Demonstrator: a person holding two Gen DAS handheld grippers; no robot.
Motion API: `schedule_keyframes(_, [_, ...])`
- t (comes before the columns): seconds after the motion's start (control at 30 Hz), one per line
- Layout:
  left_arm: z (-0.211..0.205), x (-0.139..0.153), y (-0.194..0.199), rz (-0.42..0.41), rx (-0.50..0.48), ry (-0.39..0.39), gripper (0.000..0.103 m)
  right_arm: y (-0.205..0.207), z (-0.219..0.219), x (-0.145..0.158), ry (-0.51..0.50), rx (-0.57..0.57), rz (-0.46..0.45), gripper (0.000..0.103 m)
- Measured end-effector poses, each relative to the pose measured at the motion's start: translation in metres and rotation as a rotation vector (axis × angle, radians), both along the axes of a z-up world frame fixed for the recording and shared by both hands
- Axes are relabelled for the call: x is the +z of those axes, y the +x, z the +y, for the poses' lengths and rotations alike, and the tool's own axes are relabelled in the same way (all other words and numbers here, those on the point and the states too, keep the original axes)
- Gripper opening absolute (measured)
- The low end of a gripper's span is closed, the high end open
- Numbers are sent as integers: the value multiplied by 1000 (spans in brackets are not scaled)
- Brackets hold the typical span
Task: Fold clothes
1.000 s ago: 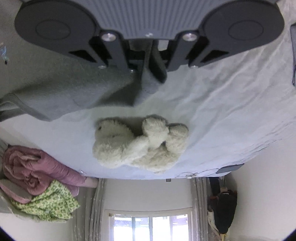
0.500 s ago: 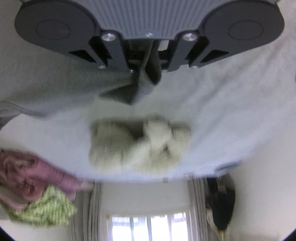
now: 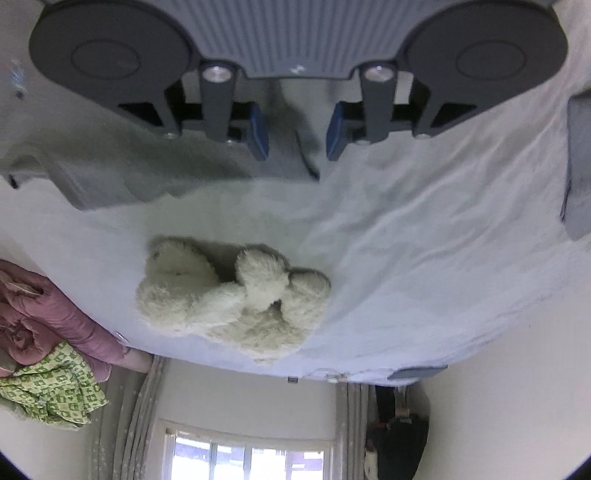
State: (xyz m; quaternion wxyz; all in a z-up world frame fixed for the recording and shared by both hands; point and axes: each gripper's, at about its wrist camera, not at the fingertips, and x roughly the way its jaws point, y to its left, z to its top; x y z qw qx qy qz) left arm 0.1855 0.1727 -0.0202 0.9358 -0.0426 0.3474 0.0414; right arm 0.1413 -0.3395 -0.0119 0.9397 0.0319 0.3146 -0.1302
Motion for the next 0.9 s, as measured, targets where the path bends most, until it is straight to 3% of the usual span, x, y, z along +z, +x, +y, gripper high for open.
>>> schedule_keyframes(0.1, [5,6,-33,18,-11,-35,45,-33,-17,0,131,-35,13,53])
schedule_keyframes(0.2, [7,0,-59,76,-11,-110,45,-51,-8,-8,145,-6,75,53])
schedule_keyframes(0.3, [5,-9,-88,138,-11,-190,45,-60,-14,-19,241,-42,96,53])
schedule_keyframes(0.43, [-9,-18,-122,184,-64,-213,45,-59,-27,-37,433,-67,122,50])
schedule_keyframes(0.47, [-12,-21,-129,196,-80,-210,45,-57,-23,-37,420,-54,120,47])
schedule_keyframes(0.53, [-16,-24,-143,216,-104,-203,45,-52,-15,-36,397,-30,117,1])
schedule_keyframes(0.77, [-7,-21,-183,234,-141,-219,46,-60,-4,-2,178,-91,6,0])
schedule_keyframes(0.9, [-6,-15,-203,220,-177,-227,52,-54,-5,-7,-42,-211,58,0])
